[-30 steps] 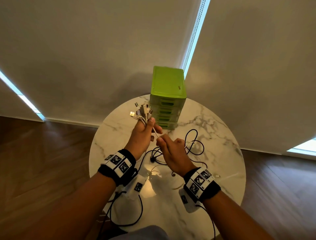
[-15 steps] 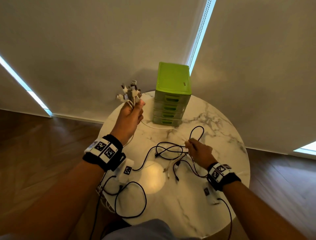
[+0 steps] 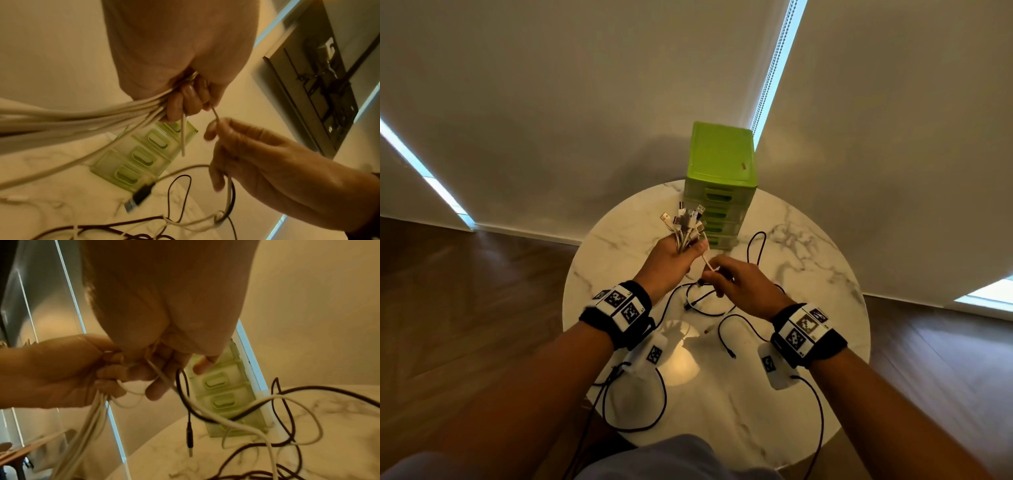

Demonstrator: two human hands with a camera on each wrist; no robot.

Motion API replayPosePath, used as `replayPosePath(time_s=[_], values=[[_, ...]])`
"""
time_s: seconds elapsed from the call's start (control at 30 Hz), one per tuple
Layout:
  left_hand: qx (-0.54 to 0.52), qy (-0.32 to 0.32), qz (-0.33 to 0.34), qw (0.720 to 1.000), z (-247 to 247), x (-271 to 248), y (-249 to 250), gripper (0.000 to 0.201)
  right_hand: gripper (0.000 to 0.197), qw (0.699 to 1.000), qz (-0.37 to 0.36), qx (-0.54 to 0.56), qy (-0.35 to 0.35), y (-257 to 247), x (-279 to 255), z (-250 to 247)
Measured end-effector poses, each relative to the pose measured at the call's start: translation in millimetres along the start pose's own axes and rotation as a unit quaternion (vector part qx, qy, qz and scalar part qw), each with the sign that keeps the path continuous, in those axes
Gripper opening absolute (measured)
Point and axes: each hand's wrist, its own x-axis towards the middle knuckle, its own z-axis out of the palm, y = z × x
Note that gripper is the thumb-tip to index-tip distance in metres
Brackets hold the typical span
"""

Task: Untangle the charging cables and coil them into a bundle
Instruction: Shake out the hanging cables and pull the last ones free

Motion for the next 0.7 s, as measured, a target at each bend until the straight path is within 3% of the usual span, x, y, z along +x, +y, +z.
replayPosePath(time_s=[0.13, 0.2, 0.3, 0.4, 0.5, 0.57, 0.63, 0.7], values=[[0.027, 0.08, 0.026, 0.996, -21, 10, -1, 0.024, 0.028, 0.966, 0.113, -0.175, -0.156, 36, -12, 4], [0.016, 0.127, 0.049, 0.991, -36, 15, 4, 0.023, 0.027, 0.956, 0.16, -0.163, -0.186, 61, -25, 4], [0.048, 0.178, 0.069, 0.981, -58, 19, 11, 0.013, 0.027, 0.971, 0.201, -0.039, -0.122, 94, -41, 2], [0.065, 0.206, 0.075, 0.974, -69, 19, 13, 0.011, 0.023, 0.981, 0.192, -0.011, -0.028, 107, -46, -9], [0.043, 0.199, 0.072, 0.976, -65, 16, 13, 0.013, 0.023, 0.983, 0.171, 0.008, 0.07, 102, -40, -15], [0.042, 0.173, 0.071, 0.981, -53, 11, 11, 0.018, 0.019, 0.977, 0.153, 0.085, 0.118, 91, -30, -15], [0.037, 0.142, 0.067, 0.987, -38, 5, 8, 0.012, 0.018, 0.972, 0.132, 0.145, 0.131, 75, -19, -15], [0.018, 0.12, 0.059, 0.991, -26, -1, 6, 0.011, 0.018, 0.984, 0.126, 0.103, 0.079, 63, -11, -17]])
